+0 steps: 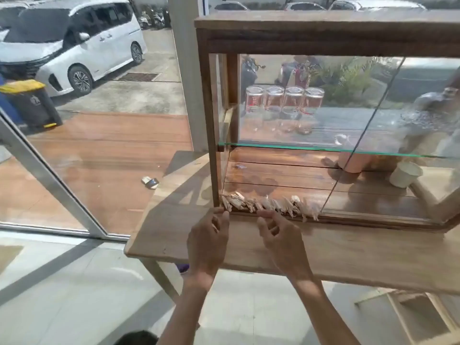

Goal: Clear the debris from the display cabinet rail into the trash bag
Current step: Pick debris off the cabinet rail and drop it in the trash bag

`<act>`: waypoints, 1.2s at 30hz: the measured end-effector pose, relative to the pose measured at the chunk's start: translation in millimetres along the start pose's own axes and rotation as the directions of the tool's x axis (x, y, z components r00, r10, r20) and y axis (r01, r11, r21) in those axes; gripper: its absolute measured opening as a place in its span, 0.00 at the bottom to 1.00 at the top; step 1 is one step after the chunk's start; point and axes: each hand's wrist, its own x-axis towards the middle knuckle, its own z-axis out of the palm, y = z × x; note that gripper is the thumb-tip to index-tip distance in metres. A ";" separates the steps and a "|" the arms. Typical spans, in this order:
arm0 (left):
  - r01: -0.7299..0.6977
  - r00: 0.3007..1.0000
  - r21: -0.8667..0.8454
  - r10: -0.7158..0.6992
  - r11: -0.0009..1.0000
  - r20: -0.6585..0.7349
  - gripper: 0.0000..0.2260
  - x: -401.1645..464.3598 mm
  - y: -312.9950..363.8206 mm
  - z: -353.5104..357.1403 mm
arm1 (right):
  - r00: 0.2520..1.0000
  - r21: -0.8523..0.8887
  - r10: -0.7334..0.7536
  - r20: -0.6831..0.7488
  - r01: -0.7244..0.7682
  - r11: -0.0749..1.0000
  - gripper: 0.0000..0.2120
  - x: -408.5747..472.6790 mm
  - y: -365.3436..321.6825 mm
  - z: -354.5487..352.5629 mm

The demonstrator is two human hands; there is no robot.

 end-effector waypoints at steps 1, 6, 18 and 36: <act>0.002 1.000 -0.015 -0.003 1.000 -0.016 0.10 2.8 -2.1 2.8 | 1.000 -0.020 0.009 -0.015 -0.009 1.000 0.07 3.9 -1.0 4.2; 0.014 0.998 0.051 -0.011 0.999 -0.058 0.17 10.3 1.6 20.5 | 0.999 -0.153 0.023 -0.048 -0.030 0.988 0.09 21.6 -11.7 15.3; 0.119 0.989 0.098 -0.109 0.988 -0.098 0.22 26.2 9.7 44.9 | 0.998 -0.430 0.022 0.057 0.005 0.903 0.18 56.8 -17.9 14.5; 0.035 0.992 0.044 -0.029 0.998 -0.123 0.16 24.8 1.4 48.4 | 0.994 -0.462 0.104 0.018 -0.084 0.883 0.20 71.2 -26.9 32.8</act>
